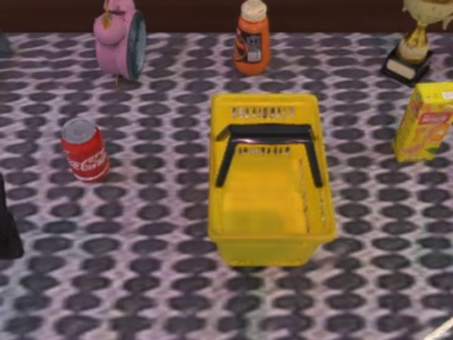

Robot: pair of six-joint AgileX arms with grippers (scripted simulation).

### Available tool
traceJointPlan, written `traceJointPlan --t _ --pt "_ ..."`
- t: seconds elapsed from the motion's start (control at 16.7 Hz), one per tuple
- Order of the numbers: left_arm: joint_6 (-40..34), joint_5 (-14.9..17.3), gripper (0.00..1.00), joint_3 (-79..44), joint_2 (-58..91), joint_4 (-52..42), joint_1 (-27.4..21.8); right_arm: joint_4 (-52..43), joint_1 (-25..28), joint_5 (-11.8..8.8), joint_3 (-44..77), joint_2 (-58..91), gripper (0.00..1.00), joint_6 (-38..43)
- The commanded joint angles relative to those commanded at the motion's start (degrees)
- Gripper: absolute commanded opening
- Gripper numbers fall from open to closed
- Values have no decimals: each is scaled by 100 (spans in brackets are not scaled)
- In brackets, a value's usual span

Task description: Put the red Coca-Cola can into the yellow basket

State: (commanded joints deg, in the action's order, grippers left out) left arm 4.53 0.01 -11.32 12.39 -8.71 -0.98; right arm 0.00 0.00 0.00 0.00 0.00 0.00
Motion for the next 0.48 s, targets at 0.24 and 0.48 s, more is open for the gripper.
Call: traceJointPlan --t 0.24,0.48 --pt "603 6 100 -1672 2000 -1128 -137 0 0 0 0 0 100 0" --pt "1305 13 100 -3780 4528 -2380 -294 0 0 0 0 0 100 0"
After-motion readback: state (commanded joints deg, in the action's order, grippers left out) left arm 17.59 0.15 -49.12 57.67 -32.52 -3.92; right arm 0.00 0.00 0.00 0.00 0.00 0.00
